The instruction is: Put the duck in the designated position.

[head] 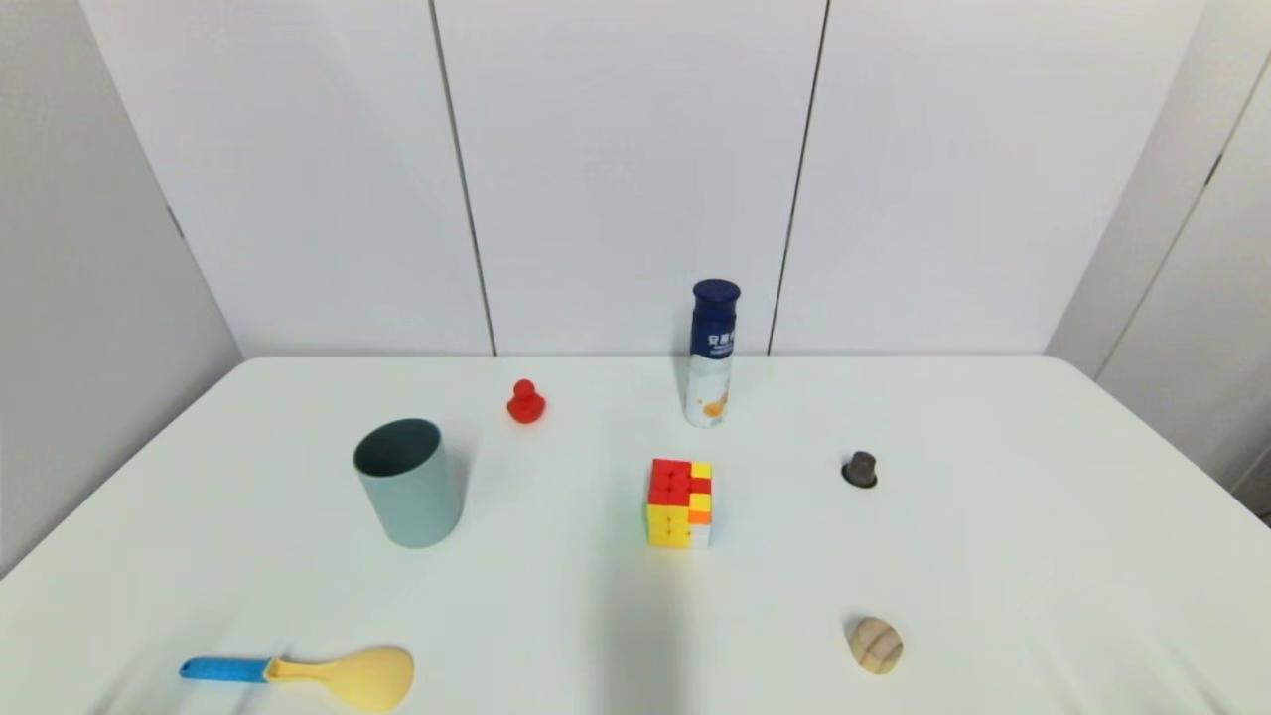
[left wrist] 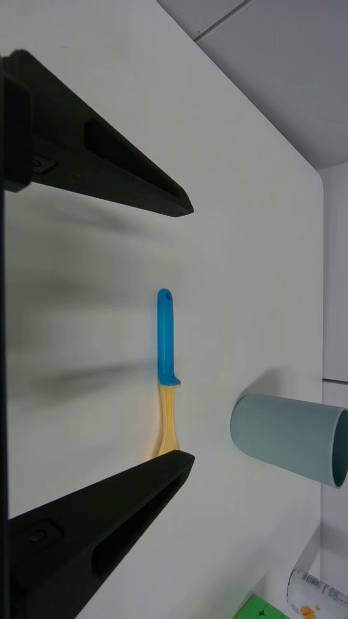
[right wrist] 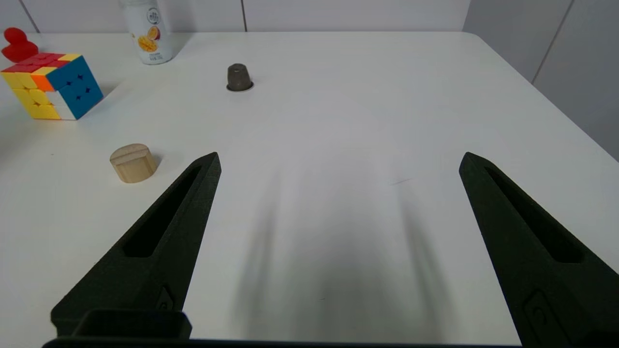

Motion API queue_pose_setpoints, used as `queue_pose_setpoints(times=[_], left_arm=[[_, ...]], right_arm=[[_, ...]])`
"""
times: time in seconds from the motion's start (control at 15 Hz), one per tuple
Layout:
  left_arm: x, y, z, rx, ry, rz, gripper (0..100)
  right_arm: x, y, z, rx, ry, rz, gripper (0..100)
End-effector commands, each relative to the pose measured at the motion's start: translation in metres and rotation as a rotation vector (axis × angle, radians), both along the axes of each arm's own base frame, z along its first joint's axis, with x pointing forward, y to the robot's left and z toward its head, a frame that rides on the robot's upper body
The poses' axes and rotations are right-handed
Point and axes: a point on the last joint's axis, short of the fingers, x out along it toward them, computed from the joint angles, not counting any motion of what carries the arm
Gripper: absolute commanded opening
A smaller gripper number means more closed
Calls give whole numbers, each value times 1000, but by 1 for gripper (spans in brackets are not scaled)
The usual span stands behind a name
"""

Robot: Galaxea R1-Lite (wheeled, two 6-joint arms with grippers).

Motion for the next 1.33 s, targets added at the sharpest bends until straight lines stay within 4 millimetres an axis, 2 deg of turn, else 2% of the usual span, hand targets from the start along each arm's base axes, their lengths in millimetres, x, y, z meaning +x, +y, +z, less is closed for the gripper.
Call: queue_pose_setpoints(times=[0.07, 1.33], left_arm=[[0, 0, 0, 0, 0, -1, 100], [0, 0, 0, 5, 0, -3, 100]], right_arm=[[0, 0, 0, 0, 1, 1, 100], [0, 0, 0, 0, 1, 1, 100]])
